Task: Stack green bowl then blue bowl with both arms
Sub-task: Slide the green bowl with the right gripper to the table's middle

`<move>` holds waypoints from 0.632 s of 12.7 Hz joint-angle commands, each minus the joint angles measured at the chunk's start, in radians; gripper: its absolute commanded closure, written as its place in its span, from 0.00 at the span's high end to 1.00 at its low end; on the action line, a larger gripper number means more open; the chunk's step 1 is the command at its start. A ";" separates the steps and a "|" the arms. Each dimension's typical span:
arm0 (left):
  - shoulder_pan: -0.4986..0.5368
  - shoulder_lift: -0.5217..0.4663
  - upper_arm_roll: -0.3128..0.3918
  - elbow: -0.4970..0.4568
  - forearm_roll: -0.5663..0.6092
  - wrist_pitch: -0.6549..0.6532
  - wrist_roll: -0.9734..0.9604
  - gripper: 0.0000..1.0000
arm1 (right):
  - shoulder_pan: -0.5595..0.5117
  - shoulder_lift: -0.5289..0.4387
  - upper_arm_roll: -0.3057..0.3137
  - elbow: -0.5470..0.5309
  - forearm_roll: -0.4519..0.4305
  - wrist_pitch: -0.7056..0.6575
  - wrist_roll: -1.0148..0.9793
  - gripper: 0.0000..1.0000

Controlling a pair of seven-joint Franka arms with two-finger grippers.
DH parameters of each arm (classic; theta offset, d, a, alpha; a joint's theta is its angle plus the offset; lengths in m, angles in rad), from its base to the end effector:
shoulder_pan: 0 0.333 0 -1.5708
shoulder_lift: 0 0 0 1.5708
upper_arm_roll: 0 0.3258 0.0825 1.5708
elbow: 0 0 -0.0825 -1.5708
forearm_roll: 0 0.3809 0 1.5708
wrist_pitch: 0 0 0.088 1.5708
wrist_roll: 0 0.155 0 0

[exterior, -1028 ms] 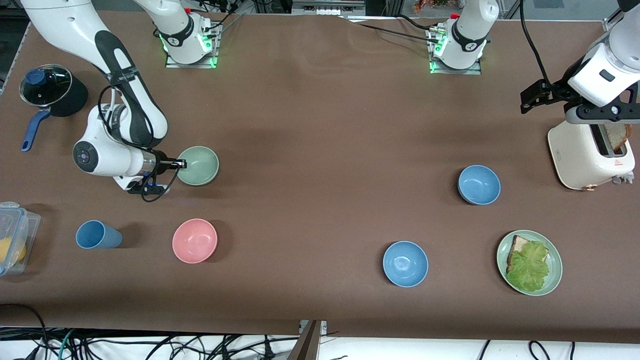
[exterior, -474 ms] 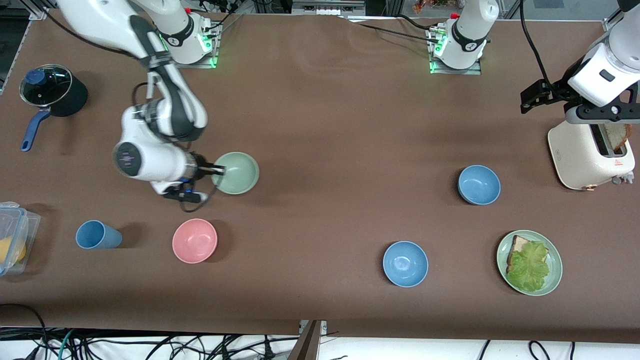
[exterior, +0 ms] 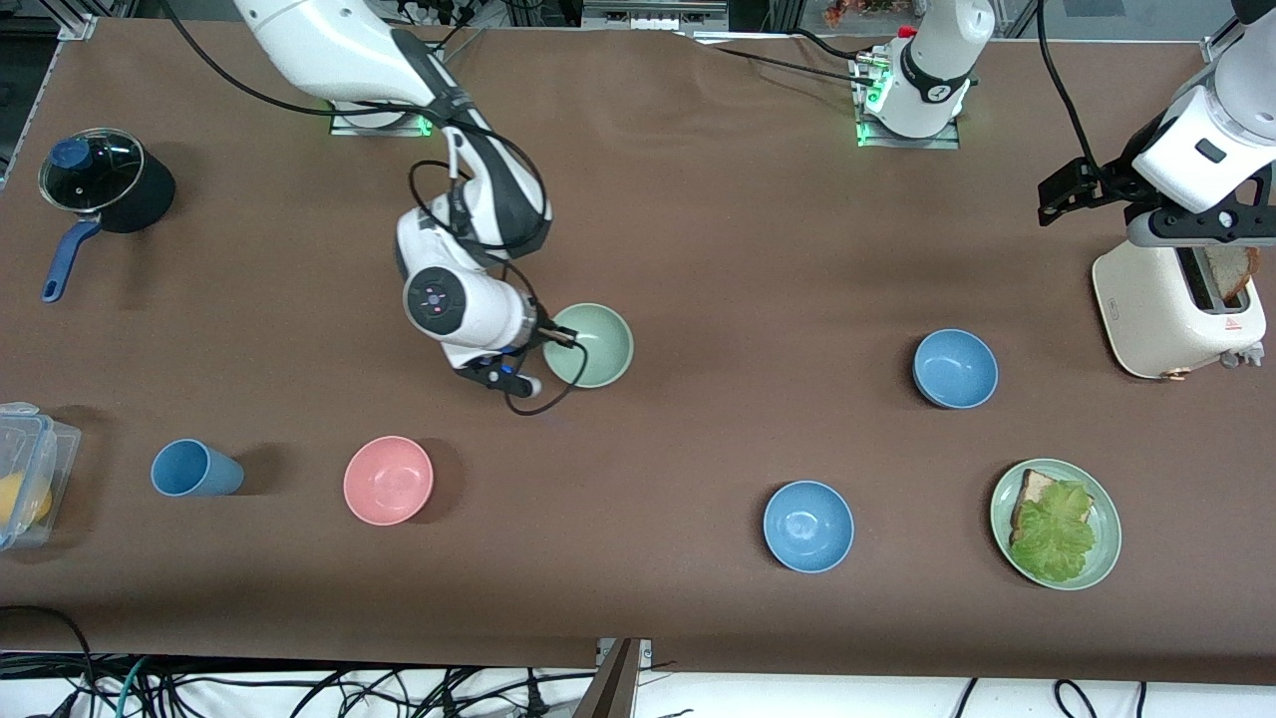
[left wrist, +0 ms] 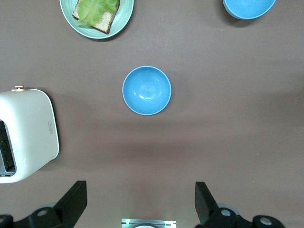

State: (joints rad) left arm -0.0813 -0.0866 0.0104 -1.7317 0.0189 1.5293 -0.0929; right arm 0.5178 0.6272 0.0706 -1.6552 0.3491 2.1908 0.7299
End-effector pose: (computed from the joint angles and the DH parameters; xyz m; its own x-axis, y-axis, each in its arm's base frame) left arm 0.5084 -0.0329 0.5546 0.9933 0.0231 -0.1134 0.0200 -0.9994 -0.0286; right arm 0.5512 0.3941 0.2051 0.8988 -0.3271 -0.2918 -0.3781 -0.9153 -0.1387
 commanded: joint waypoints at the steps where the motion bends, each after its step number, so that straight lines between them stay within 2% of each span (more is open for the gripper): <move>1: 0.003 0.005 -0.001 0.023 -0.017 -0.021 -0.004 1.00 | 0.059 0.066 -0.009 0.057 0.082 0.079 0.051 0.00; 8: 0.003 0.010 -0.001 0.023 -0.002 -0.020 -0.001 1.00 | 0.177 0.147 -0.009 0.129 0.088 0.116 0.126 0.00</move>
State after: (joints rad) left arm -0.0819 -0.0862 0.0097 -1.7317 0.0189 1.5284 -0.0929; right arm 0.6636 0.7320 0.0702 -1.5784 0.4165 2.3085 0.8465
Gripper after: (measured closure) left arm 0.000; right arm 0.934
